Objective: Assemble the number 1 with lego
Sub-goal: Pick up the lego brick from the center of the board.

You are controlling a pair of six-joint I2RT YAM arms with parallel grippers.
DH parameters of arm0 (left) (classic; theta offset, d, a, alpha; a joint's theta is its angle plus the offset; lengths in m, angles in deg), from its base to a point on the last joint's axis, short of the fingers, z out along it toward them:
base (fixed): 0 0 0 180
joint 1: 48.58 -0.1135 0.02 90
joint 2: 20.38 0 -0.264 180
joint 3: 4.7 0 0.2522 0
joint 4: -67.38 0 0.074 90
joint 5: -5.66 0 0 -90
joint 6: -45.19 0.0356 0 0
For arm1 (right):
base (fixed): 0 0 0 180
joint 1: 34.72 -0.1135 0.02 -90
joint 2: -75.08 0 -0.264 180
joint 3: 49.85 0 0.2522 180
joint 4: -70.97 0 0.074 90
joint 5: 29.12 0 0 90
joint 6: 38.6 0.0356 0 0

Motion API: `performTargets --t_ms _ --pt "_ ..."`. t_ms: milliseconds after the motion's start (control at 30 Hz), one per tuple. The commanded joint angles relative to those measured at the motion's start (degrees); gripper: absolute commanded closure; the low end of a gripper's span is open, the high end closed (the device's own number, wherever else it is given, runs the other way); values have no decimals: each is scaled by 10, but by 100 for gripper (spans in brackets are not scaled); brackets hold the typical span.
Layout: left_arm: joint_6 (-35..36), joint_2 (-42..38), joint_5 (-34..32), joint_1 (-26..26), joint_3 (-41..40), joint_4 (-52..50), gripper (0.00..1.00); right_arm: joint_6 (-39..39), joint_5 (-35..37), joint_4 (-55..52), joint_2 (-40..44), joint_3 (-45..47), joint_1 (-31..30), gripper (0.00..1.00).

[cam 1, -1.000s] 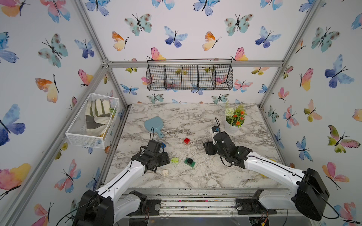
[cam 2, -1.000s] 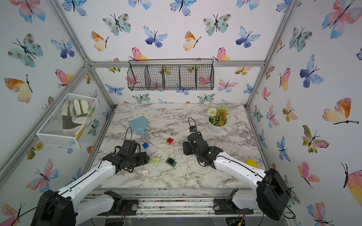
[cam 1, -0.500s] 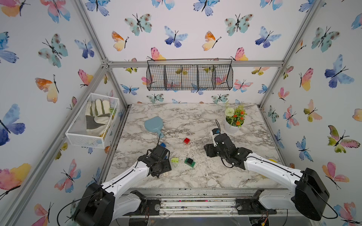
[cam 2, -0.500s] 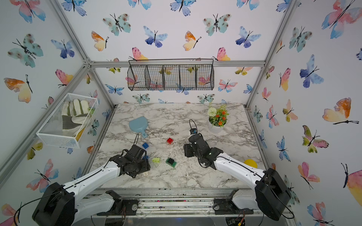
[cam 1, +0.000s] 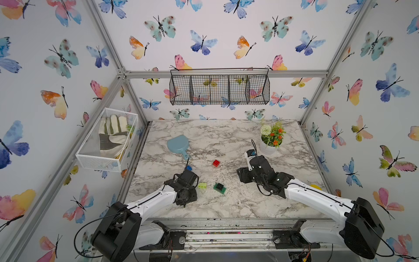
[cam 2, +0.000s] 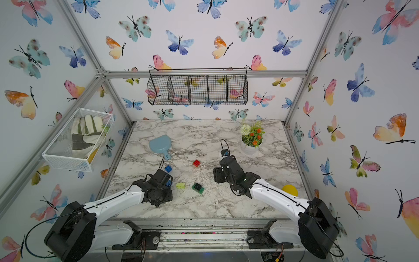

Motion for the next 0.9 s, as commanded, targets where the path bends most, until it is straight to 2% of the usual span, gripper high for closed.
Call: performTargets --t_ms 0,167,400,500,700,867 --pt "8 4 9 2 -9 5 64 10 -7 10 7 7 1 40" --pt "14 -10 13 1 -2 11 70 0 -6 -2 0 -13 1 40" --pt "-16 -82 27 -17 67 26 75 -33 -34 36 20 -18 1 36" --pt "-77 -113 51 -31 86 80 77 -75 -98 80 19 -19 1 35" --pt "-277 -137 87 -32 61 234 78 -116 -239 218 1 3 -1 36" --pt "-394 -151 92 -32 33 318 78 -83 -301 276 -46 -18 -18 35"
